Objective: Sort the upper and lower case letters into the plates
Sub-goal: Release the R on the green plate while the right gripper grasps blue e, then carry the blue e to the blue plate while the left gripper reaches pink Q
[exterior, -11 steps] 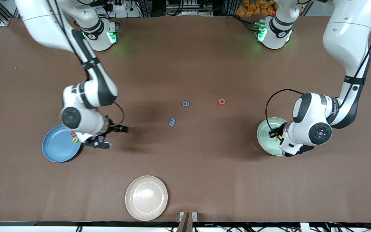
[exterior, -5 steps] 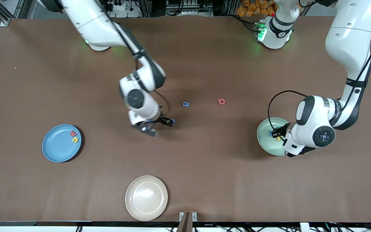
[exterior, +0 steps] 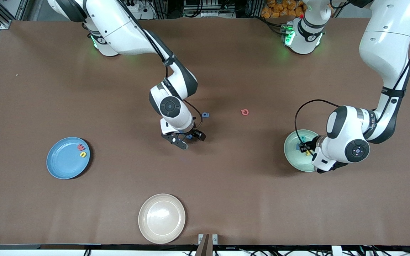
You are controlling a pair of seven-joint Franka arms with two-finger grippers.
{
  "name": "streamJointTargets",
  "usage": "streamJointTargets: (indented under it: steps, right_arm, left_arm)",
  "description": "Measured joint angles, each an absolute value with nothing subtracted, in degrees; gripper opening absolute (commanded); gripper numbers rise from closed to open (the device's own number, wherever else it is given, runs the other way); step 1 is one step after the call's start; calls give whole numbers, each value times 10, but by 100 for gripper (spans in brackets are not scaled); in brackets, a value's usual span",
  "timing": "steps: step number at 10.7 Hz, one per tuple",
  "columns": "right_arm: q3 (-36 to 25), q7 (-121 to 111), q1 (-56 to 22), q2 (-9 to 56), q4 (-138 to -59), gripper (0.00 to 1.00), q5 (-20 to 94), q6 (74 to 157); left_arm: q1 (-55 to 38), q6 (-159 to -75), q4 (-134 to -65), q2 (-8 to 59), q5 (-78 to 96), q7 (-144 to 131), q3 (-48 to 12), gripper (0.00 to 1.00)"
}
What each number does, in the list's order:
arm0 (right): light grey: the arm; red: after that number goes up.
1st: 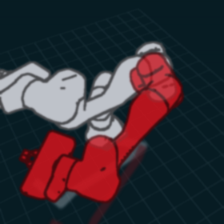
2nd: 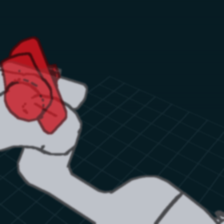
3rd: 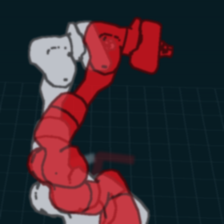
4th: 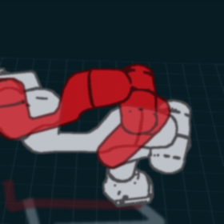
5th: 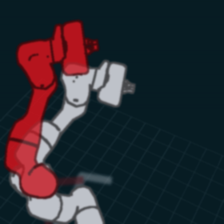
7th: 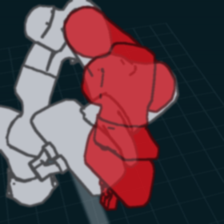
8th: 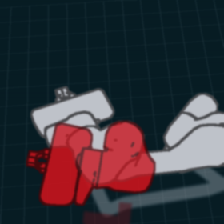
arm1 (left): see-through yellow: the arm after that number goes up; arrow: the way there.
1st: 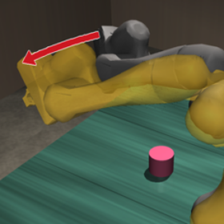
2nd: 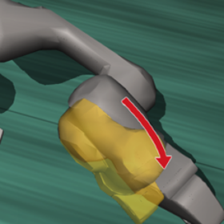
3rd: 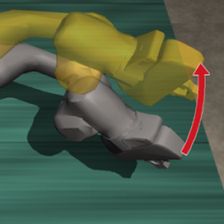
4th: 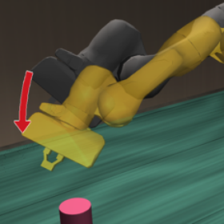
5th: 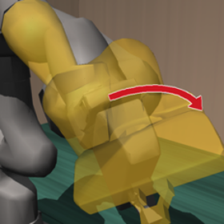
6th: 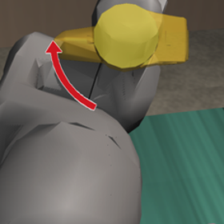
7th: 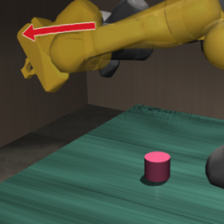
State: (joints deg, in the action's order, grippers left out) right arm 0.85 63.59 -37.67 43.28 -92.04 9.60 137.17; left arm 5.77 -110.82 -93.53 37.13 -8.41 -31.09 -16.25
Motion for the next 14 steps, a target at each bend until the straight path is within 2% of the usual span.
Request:
streamJointTargets:
  steps: [4, 5, 6, 7, 8, 10, 14]
  right_arm:
    - [4, 636, -382, 442, -920, 100, 59, 1367]
    - [4, 636, -385, 442, -919, 96, 57, 1367]
    - [4, 636, -387, 442, -919, 45, 57, 1367]
    - [4, 636, -388, 442, -918, 8, 57, 1367]
    - [4, 636, -388, 443, -918, 0, 57, 1367]
    - [4, 636, -388, 443, -917, 0, 56, 1367]
    - [2, 636, -388, 442, -912, 0, 47, 1364]
  left_arm:
    - [16, -1105, -928, 347, -83, -350, -176, 100]
    - [4, -1100, -929, 334, -83, -386, -189, 100]
    - [-2, -1098, -936, 317, -83, -429, -210, 100]
    - [-3, -1097, -946, 299, -83, -468, -230, 100]
    - [-3, -1099, -959, 282, -83, -507, -248, 100]
    - [-4, -1139, -1006, 253, -83, -577, -278, 100]
    - [-6, -1301, -1164, 209, -83, -647, -299, 100]
